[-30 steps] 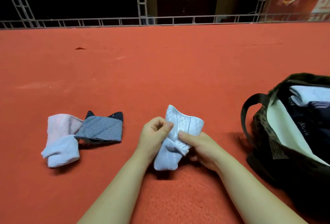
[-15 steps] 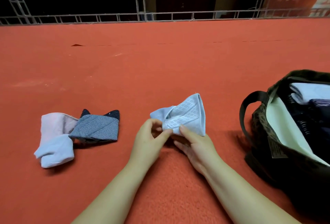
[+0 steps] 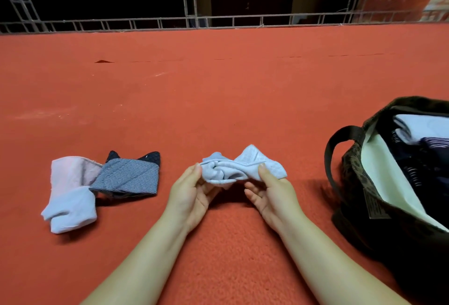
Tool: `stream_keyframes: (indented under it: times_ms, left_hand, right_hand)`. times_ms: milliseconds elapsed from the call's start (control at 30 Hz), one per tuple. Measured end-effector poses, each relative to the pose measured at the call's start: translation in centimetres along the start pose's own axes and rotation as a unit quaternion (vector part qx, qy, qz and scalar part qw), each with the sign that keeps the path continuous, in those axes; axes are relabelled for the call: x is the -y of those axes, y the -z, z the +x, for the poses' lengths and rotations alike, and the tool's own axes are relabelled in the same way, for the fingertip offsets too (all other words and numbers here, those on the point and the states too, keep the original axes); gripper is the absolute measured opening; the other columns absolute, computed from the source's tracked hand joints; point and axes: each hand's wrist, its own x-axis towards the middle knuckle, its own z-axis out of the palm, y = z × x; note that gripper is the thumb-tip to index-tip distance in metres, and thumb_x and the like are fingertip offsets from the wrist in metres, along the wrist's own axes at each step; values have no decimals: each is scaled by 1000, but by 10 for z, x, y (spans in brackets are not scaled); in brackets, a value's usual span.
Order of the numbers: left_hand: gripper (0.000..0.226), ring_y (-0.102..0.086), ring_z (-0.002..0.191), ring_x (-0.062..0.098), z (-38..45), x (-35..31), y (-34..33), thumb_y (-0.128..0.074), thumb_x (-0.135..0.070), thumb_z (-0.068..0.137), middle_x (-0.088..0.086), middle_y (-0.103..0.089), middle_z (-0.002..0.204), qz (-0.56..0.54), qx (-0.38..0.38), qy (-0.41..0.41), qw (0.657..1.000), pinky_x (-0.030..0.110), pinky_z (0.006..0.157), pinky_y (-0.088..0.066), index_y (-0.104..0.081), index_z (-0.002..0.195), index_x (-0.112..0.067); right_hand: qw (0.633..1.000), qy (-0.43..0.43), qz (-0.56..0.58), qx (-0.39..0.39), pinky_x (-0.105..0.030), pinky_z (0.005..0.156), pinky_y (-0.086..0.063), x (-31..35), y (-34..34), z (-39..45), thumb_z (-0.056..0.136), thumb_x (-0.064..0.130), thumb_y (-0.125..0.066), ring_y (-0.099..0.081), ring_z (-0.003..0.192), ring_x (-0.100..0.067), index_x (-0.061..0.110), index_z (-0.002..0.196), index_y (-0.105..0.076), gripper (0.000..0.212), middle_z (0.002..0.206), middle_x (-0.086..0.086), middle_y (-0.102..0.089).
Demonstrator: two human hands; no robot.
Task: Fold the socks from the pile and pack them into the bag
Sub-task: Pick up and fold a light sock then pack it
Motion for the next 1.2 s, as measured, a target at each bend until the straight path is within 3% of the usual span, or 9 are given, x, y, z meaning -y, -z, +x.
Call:
stream_keyframes:
  times_ms: [133,333,500,733,833,933,1033,1100,1200]
  left_hand:
    - [33,-66,76,25,-3,0,-1,-39,-20,98,21,-66,97,36,28,-8,999,31,63,-57,-55,113,5]
    - [35,-58,79,26,-7,6,0,-57,-29,86,21,-62,93,143,67,-45,986,32,70,-49,-56,104,1]
    - [44,-65,88,27,-6,4,-5,-48,-31,85,19,-69,100,95,52,-40,993,36,79,-53,-62,110,2]
    - [50,-61,99,36,4,-7,0,-41,-30,99,30,-59,116,-19,-95,-54,994,41,77,-56,-48,125,12]
    - [55,-59,101,38,5,-11,4,-43,-32,97,30,-57,114,-19,-77,-83,993,50,89,-49,-45,126,14]
    - [51,-57,96,33,-2,-7,8,-55,-28,86,24,-64,101,78,16,-122,989,45,87,-45,-53,109,17]
    - [16,-50,72,11,-8,-3,10,-63,-32,70,-2,-60,69,215,128,-122,961,27,66,-37,-63,65,-17]
    - [27,-35,59,3,-9,-1,11,-57,-41,69,-15,-41,57,325,188,-135,917,21,57,-28,-47,49,-24]
    - [30,-35,55,1,-9,2,7,-49,-51,69,-15,-38,55,483,137,-208,840,19,56,-29,-38,56,-26]
  right_hand:
    - [998,32,48,26,-26,58,-53,1,4,0,98,28,-47,-69,66,-16,7,97,-64,26,81,-7,-73]
    - [945,87,-304,79,-23,45,-38,-9,-1,-10,92,24,-59,-51,52,-7,12,89,-61,12,67,1,-57]
    - [976,82,-198,34,-20,41,-34,-6,0,-4,95,17,-53,-43,44,-6,12,78,-56,18,54,1,-50]
    - [971,172,-164,1,-20,45,-35,-4,6,2,95,14,-53,-40,47,-7,14,64,-47,32,53,1,-46]
    - [960,195,-200,18,-20,48,-41,-5,6,0,94,16,-55,-46,52,-8,14,67,-52,27,57,1,-50]
    - [973,71,-197,98,-24,49,-49,1,7,-8,83,45,-56,-63,72,-14,14,92,-63,33,82,-4,-67]
    - [968,-68,-196,139,-32,59,-54,9,9,-12,73,75,-51,-64,105,-20,27,118,-62,67,115,1,-67]
    - [974,-79,-179,111,-36,68,-55,10,10,-13,81,61,-57,-64,106,-18,25,115,-61,50,116,-1,-67]
    - [977,-22,-189,97,-43,85,-55,2,8,-12,93,21,-55,-69,99,-21,14,111,-65,21,110,-9,-71]
